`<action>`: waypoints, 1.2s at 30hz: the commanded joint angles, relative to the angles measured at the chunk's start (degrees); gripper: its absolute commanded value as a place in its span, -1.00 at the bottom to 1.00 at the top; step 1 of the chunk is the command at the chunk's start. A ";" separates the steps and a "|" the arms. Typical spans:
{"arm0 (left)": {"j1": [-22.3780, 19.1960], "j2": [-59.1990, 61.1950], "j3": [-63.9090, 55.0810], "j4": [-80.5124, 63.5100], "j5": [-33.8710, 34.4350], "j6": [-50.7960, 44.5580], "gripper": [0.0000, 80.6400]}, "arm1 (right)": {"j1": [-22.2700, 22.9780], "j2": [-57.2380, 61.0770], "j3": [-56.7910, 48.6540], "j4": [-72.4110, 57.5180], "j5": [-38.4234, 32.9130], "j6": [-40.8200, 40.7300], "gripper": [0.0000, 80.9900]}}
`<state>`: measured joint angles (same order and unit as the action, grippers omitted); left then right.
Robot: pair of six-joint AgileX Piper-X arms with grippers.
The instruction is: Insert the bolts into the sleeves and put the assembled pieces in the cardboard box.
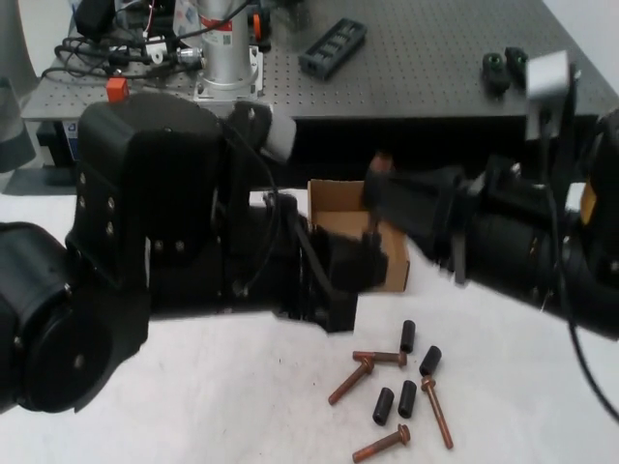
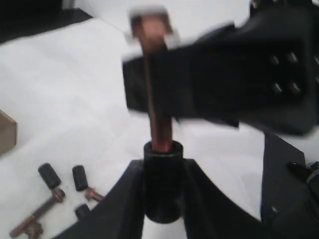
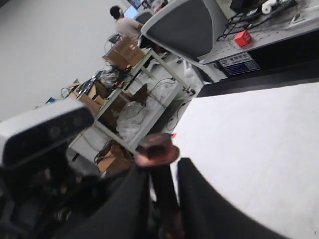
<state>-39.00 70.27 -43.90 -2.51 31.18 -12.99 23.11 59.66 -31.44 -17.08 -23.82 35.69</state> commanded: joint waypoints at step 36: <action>4.33 67.98 -76.50 38.18 -17.65 -3.74 -0.38 | -14.79 -0.26 -0.39 52.61 18.93 -26.67 0.02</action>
<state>-34.85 137.40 -116.93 34.41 13.64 -16.22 7.02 51.24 -31.44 41.56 -4.79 11.12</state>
